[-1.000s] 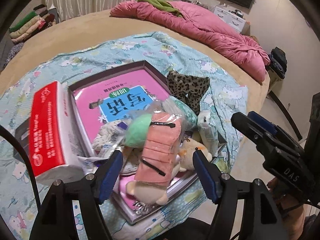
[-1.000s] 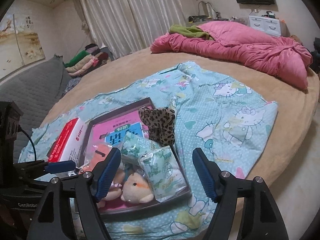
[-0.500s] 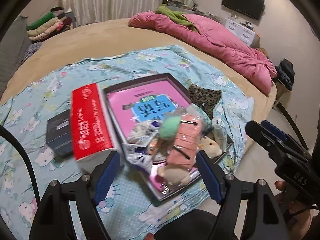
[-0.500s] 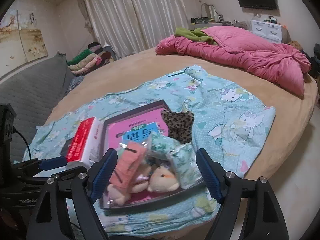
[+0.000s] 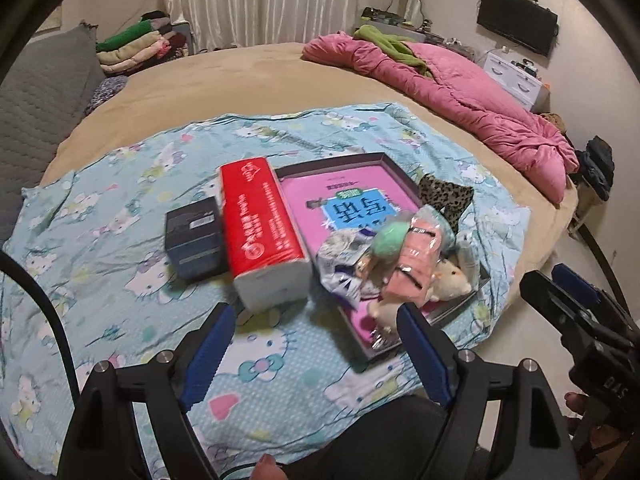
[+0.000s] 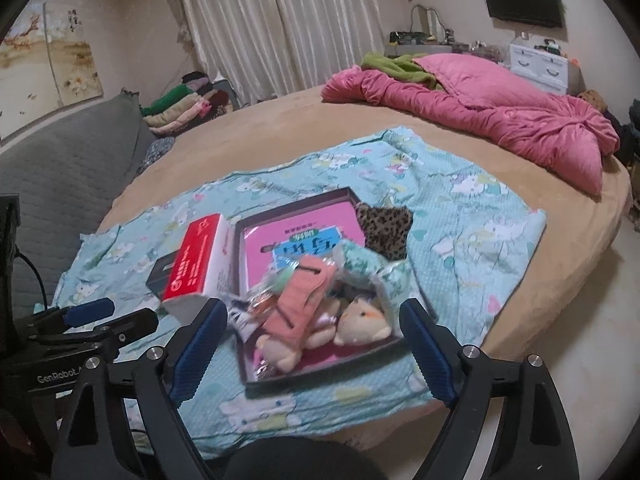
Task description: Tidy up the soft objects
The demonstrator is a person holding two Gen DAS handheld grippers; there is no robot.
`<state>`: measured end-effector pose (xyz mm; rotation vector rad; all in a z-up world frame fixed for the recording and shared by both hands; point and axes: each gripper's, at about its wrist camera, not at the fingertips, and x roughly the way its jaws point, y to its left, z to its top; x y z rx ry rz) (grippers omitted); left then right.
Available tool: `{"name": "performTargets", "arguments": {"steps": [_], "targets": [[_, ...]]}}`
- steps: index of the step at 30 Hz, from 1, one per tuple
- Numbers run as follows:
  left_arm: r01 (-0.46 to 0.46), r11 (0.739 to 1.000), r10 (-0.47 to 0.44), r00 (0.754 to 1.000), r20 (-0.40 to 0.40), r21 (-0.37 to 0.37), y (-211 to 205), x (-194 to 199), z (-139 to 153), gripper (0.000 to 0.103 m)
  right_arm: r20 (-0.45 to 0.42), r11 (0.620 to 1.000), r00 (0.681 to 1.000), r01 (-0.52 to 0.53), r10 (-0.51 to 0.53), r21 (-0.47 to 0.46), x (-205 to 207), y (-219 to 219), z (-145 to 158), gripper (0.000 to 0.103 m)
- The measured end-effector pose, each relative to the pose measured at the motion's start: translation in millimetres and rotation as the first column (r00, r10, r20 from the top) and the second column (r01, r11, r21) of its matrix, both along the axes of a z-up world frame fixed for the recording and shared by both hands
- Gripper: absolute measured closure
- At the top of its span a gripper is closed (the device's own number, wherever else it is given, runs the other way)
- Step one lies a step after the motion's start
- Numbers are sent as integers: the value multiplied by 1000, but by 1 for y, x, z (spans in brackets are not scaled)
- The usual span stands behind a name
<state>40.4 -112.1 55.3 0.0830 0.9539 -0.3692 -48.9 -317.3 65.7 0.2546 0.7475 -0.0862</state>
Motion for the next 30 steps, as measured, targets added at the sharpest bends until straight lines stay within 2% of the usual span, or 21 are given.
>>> {"name": "performTargets", "arguments": {"steps": [7,13,18,22,30], "targets": [[-26,1000,26,1000,1,9,12,-21,-9,20,-2,1000,1000,7,-7,-24,-13,17,-1,1],[-59,998,59,998,3,1,22,-36,-17,20,13,998,1000,14,-13,-59,-27,25,-5,1],[-71,997,72,997,-10,16,27,-44,-27,20,-17,999,1000,13,-14,-40,-32,24,-15,1],[-74,997,74,997,-14,18,29,-47,-32,20,-28,998,1000,2,-4,-60,-36,31,-22,1],[-77,997,77,997,-16,27,26,-49,-38,20,19,996,1000,10,-9,-84,-45,40,-19,1]]}}
